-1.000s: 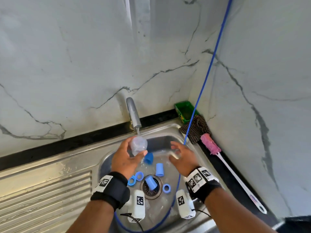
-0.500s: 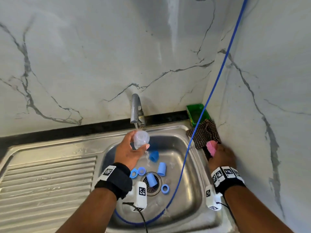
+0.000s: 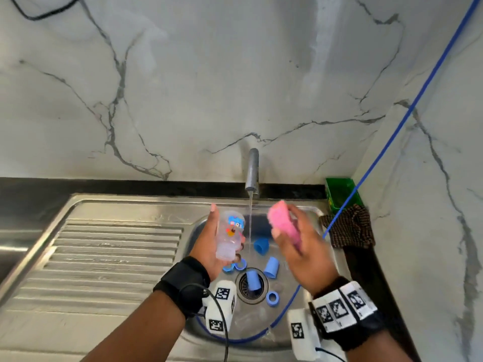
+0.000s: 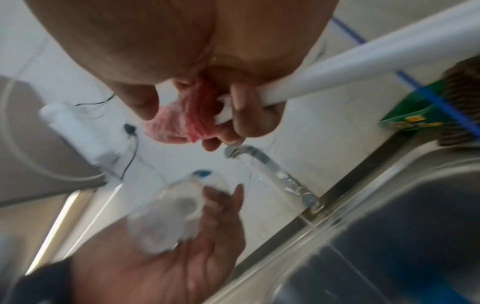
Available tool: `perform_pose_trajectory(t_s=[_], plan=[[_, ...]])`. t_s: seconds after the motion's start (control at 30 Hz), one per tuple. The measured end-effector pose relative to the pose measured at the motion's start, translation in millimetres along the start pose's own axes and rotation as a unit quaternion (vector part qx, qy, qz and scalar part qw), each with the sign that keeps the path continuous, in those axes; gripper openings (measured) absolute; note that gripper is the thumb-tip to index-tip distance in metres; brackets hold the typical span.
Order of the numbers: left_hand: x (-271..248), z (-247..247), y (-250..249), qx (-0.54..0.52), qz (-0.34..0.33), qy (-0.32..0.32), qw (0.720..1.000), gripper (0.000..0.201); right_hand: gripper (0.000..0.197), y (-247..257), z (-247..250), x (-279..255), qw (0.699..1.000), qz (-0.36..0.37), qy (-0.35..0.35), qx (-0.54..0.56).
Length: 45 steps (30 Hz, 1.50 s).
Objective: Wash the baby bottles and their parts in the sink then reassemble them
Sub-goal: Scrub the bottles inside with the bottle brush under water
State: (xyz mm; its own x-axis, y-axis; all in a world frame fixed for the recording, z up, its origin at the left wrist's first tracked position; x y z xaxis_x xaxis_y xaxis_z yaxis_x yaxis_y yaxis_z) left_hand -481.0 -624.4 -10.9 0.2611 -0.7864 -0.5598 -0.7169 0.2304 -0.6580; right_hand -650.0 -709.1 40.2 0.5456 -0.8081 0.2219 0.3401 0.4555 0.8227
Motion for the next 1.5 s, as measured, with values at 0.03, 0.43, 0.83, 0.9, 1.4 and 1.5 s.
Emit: perform_pose_trajectory(t_s=[0.03,0.43,0.83,0.9,1.4,1.5], plan=[[-3,1,1,-0.013,0.001,0.016,1.000,0.068,0.053,17,-14,-3,0.999,0.031,0.036,0.008],[-33,36,7,-0.077,0.067,0.146,0.984,0.052,0.042,76,-91,-48,0.960,0.204,0.084,-0.172],[-42,35,11,-0.088,0.061,0.148,0.983,0.039,0.040,76,-70,-30,0.980,0.104,-0.021,-0.168],[-39,32,13,-0.115,0.067,0.134,0.982,0.042,0.040,88,-81,-43,0.961,0.199,0.072,-0.181],[-42,-30,30,-0.105,0.009,0.103,0.989,0.052,0.048,46,-16,-38,0.959,0.235,0.027,-0.156],[-43,-39,32,-0.106,-0.002,0.110,0.988,0.041,0.063,41,-17,-47,0.939,0.288,0.095,-0.163]])
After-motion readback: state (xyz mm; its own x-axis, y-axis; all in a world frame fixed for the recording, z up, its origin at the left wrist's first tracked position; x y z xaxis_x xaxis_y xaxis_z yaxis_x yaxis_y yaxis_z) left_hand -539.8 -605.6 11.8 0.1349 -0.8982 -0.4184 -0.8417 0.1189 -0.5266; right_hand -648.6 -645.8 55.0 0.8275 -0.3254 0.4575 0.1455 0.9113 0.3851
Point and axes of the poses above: each hand's wrist, its own x-axis towards the middle knuckle, its own z-axis out of the back of the hand, y = z × x, the point moved 6 cm from there along x, towards the middle knuckle
